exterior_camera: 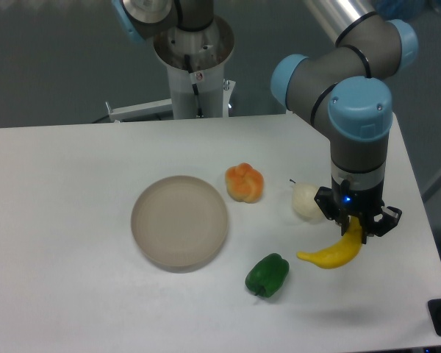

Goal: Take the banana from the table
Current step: 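Lift the grasped banana up off the table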

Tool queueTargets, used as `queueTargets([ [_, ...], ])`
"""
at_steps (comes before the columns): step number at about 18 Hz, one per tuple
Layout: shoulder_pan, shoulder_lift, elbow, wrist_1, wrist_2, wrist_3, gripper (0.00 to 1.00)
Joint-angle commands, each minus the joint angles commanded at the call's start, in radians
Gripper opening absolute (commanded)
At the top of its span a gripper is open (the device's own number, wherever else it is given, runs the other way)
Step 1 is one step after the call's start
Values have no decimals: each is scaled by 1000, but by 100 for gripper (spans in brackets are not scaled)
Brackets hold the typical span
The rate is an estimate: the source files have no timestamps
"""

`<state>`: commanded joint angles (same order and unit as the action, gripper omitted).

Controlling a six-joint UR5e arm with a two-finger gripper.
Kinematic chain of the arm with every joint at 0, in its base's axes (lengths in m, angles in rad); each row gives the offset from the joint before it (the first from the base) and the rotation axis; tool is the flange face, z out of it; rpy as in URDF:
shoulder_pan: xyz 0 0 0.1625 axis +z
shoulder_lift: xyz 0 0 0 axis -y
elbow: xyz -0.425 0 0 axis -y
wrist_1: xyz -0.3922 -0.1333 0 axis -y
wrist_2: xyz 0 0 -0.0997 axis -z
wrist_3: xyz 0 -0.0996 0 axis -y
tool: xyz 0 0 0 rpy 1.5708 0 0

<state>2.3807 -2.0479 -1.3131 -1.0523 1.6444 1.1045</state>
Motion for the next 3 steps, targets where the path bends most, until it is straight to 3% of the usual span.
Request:
queueTargets([
  [3, 0, 2, 3, 2, -2, 0, 33],
])
